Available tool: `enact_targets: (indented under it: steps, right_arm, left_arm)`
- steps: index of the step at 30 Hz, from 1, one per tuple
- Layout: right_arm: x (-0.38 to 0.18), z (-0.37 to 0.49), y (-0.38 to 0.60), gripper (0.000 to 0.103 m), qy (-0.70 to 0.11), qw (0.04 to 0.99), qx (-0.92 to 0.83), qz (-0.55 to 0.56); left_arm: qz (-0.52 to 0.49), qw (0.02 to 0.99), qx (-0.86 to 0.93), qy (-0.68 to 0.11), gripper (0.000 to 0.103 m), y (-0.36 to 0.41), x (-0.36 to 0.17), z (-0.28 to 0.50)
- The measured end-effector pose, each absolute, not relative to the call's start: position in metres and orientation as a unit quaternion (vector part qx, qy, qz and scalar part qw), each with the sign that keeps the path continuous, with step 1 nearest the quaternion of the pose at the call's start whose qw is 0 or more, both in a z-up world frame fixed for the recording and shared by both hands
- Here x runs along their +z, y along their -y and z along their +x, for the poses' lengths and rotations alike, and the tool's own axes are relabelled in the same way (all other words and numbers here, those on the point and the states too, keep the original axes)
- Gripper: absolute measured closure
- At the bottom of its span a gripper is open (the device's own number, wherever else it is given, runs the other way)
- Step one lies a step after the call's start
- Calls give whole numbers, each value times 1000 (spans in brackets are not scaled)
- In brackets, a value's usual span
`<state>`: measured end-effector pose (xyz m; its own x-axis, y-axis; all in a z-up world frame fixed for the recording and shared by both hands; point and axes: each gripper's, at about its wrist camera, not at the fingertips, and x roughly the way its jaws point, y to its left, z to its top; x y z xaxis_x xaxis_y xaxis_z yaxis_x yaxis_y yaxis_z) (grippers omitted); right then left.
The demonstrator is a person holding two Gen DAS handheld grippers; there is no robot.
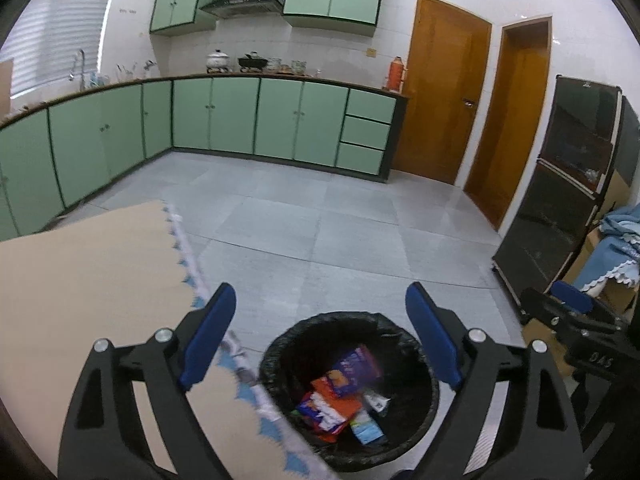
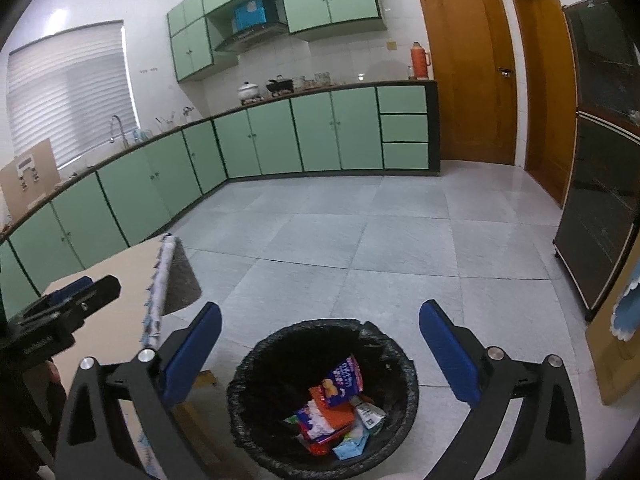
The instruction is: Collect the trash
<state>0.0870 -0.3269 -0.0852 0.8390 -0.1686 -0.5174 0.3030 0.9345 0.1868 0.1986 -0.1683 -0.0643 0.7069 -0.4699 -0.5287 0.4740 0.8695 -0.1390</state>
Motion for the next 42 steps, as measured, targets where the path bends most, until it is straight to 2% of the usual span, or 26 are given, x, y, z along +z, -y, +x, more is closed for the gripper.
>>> enact_targets:
  steps: [11,42]
  right_arm:
    - [-65,58,288,6,-250,955,-104,120]
    - [-25,-1,201,6,-226,971,-39,73]
  left_arm:
    - [7,929,-219,-298,16,130,-45,159]
    - [34,951,-174,-252,9,50,-6,58]
